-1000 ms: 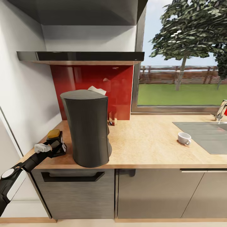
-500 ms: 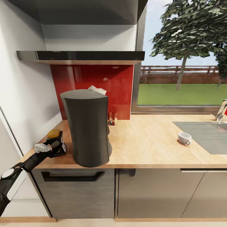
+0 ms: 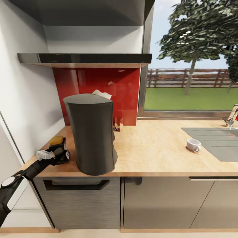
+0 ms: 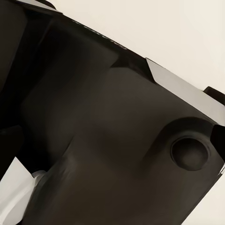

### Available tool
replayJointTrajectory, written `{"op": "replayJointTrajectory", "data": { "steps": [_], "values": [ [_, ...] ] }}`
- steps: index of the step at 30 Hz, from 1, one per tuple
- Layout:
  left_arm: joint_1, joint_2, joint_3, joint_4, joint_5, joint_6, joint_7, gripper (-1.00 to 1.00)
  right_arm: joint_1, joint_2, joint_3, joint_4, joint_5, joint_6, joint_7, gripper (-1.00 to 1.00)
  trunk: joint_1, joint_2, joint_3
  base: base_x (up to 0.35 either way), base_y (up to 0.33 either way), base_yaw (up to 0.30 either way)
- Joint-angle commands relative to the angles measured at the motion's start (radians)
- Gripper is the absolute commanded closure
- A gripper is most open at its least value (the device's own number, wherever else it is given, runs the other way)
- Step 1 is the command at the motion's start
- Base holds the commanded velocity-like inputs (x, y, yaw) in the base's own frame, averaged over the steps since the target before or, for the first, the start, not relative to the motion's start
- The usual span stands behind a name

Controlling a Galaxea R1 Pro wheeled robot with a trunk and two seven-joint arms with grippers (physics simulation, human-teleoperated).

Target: Set up a coffee station on the kitchen countertop: keep the coffee maker on the countertop, move the bottle of coffee from the kitchen shelf to the counter next to the coffee maker, place a paper coffee filter on top of the coffee maker, put the saucer next to the coffee maker with the coffee cup on the saucer, and place the electric kettle next to the coffee maker.

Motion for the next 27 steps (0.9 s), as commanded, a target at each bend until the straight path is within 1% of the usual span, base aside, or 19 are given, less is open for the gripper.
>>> {"op": "replayJointTrajectory", "data": {
  "steps": [1,27],
  "values": [
    [-0.001,0.000,-0.001,0.001,0.006,0.000,-0.005,-1.00,-0.001,0.000,0.008,0.001,-0.008,-0.004,0.004,-1.00,0.000,-0.001,-0.001,0.000,0.000,0.000],
    [-0.001,0.000,0.002,0.002,0.006,0.001,-0.004,-1.00,-0.001,0.000,0.008,0.001,-0.008,-0.004,0.004,-1.00,0.000,-0.001,-0.001,0.000,0.000,0.000]
  ]
}}
